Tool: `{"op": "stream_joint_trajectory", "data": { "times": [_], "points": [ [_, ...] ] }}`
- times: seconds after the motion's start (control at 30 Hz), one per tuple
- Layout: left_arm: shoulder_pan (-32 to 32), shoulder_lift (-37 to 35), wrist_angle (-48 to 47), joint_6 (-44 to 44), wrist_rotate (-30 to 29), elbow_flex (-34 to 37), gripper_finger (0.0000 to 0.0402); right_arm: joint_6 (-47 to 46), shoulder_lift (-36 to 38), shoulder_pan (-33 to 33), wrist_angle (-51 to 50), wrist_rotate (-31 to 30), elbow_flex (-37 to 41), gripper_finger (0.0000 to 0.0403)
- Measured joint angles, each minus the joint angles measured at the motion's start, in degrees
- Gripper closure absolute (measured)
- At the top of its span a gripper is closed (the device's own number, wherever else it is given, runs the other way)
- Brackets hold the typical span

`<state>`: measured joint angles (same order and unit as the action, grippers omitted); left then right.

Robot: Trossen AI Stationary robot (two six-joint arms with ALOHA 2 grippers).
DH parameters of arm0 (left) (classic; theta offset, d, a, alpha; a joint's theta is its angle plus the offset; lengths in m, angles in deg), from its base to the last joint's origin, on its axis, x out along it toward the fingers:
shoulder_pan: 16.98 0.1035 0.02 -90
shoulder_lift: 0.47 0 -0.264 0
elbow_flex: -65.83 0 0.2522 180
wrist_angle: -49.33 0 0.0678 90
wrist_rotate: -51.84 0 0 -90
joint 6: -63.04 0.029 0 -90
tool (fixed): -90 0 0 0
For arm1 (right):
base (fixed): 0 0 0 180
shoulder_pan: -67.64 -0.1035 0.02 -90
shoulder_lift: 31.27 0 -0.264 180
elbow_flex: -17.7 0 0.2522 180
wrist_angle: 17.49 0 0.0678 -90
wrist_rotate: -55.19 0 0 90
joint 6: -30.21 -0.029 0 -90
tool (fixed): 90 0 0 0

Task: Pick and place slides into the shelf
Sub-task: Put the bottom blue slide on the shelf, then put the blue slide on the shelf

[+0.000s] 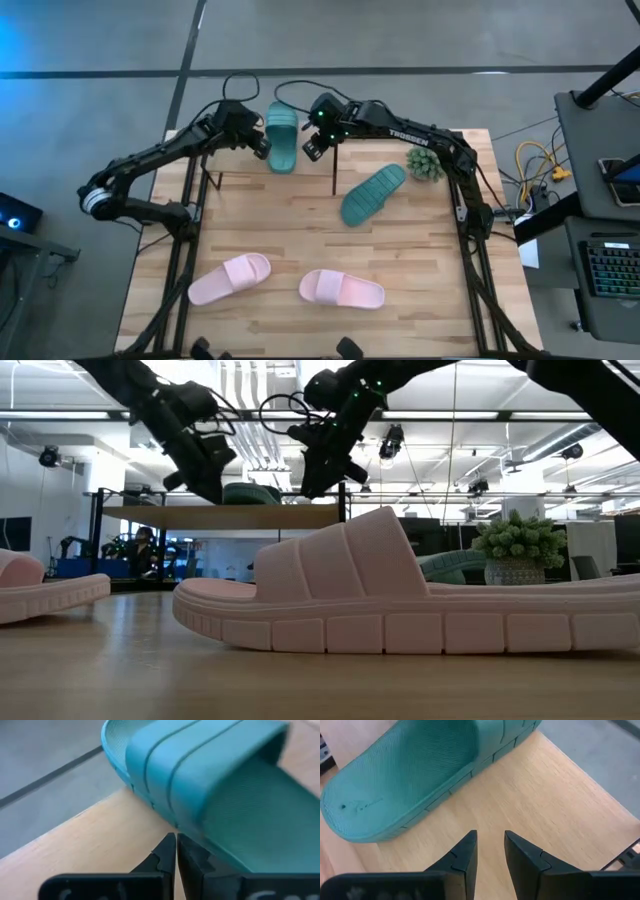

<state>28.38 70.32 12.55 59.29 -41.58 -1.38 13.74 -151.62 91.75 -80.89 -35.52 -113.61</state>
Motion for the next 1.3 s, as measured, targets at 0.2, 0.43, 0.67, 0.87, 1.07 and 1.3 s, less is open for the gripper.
{"op": "stream_joint_trajectory", "data": {
  "times": [0.2,0.43,0.67,0.87,1.07,1.3],
  "points": [
    [0.0,2.6,1.7,0.0,0.1,-0.1,0.0400,0.0,0.0,-0.5,-0.3,-1.5,0.0,0.0314],
    [0.0,2.7,3.7,0.1,1.9,-0.1,0.0400,0.0,0.0,-0.5,-0.2,-2.4,0.0,0.0314],
    [0.0,2.7,4.7,0.1,4.1,0.0,0.0400,0.0,0.0,-0.5,-0.1,-2.5,0.0,0.0314],
    [0.0,0.6,0.5,1.9,2.4,0.0,0.0400,1.1,0.7,-0.5,-3.6,-2.4,0.0,0.0314],
    [0.0,-5.4,-5.9,2.7,1.4,0.1,0.0400,1.3,4.8,-1.4,-10.9,-0.4,0.0,0.0314],
    [-0.5,-11.7,-6.9,1.7,6.1,0.4,0.0400,-6.2,13.0,-3.9,-23.5,-0.6,3.4,0.0314]
  ]
}}
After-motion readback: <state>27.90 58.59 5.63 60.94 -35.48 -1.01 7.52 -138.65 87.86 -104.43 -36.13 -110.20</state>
